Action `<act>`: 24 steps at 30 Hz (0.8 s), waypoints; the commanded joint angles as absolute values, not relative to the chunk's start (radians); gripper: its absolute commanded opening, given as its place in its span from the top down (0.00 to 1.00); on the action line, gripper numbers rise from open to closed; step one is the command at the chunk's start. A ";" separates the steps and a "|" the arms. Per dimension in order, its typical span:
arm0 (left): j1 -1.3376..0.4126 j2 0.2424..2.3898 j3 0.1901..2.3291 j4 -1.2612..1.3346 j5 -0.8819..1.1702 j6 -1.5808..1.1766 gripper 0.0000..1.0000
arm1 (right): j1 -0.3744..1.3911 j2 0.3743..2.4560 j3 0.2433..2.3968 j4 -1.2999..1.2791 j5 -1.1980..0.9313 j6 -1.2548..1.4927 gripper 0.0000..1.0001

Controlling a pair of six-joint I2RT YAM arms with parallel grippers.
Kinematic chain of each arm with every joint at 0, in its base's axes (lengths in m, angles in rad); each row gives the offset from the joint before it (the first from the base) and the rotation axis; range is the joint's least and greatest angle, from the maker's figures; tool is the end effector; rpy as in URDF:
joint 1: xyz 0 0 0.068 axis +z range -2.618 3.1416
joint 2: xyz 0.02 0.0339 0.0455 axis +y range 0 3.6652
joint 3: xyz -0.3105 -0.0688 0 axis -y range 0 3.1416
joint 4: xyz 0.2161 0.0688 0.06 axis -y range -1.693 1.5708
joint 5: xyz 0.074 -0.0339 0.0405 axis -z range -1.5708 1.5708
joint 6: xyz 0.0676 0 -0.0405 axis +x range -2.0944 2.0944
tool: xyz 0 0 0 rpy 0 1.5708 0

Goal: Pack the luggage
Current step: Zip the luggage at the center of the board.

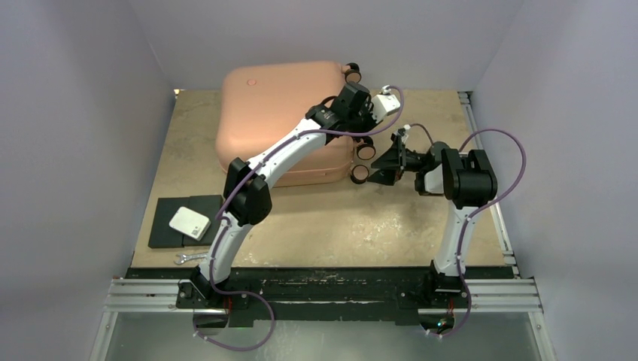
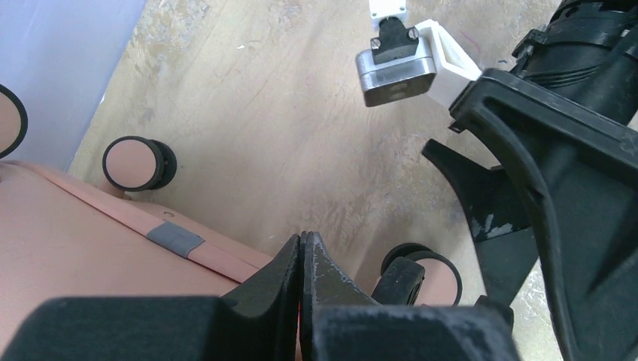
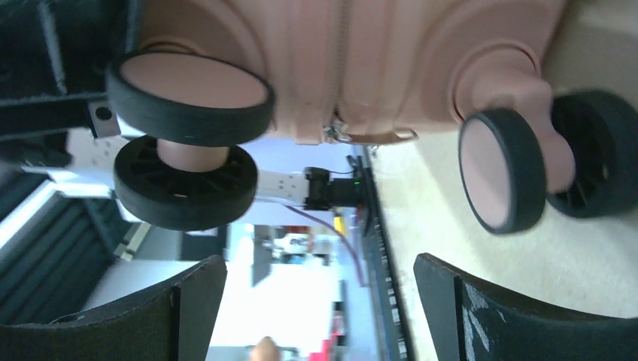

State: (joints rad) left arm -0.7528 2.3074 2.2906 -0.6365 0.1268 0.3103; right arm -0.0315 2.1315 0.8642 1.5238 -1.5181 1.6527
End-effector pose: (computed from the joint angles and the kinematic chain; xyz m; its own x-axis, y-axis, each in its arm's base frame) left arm 0.4011 -0.3875 0.3141 -0.1929 0.5958 -0.7796 0.8510 0.4971 0.1693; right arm 0.3839 0.0554 0.2078 -0.9813 0.0834 -0.1734 -0.1739 0.0012 0.9848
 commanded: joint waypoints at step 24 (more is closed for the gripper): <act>-0.737 2.320 2.235 -0.958 0.078 0.242 1.00 | -0.113 1.662 1.006 0.416 -0.662 0.038 0.01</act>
